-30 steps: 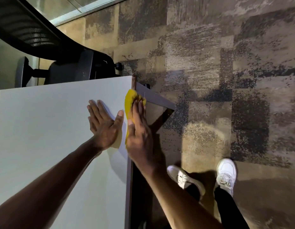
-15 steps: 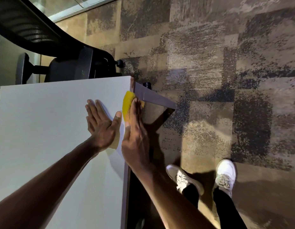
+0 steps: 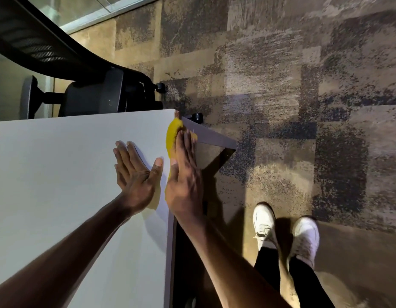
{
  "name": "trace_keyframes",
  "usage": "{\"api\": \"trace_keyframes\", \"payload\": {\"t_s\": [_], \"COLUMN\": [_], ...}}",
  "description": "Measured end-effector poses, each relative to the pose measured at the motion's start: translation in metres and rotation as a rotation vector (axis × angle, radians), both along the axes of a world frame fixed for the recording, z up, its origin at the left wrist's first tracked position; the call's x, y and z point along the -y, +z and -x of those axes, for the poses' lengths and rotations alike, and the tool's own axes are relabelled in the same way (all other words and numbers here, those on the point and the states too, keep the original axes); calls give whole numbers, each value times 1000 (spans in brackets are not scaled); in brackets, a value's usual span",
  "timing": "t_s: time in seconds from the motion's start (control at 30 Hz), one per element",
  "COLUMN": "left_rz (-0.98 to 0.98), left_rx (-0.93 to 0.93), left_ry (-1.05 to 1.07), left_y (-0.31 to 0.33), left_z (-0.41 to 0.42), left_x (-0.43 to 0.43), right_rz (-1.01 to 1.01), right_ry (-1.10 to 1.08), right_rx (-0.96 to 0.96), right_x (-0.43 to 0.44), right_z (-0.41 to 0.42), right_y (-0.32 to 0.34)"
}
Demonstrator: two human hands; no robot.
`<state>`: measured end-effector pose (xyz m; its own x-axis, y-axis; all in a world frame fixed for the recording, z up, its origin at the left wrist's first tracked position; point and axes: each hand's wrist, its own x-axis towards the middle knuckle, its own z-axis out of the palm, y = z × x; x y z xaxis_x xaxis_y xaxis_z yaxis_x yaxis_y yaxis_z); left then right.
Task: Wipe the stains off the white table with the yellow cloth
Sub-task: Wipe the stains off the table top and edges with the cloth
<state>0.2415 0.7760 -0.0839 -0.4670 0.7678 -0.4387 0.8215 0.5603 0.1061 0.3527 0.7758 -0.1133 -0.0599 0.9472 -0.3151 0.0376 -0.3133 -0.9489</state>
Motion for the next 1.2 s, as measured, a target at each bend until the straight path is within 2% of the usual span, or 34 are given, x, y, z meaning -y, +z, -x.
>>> {"api": "trace_keyframes", "payload": {"t_s": [0.17, 0.43, 0.67, 0.93, 1.07, 1.2], "left_rz": [-7, 27, 13, 53, 65, 49], "left_rx": [6, 26, 31, 70, 96, 92], "left_ry": [-12, -42, -40, -41, -61, -75], "left_y": [2, -2, -2, 4, 1, -1], "left_z": [0, 6, 5, 5, 11, 16], "left_x": [0, 2, 3, -1, 1, 4], "right_rz": [-38, -32, 23, 14, 35, -78], "right_ry": [54, -12, -5, -25, -77, -43], "right_rx": [59, 45, 82, 83, -22, 82], "right_x": [42, -27, 22, -61, -16, 30], "right_z": [-1, -3, -1, -2, 11, 12], "right_y": [1, 8, 14, 4, 1, 0]}}
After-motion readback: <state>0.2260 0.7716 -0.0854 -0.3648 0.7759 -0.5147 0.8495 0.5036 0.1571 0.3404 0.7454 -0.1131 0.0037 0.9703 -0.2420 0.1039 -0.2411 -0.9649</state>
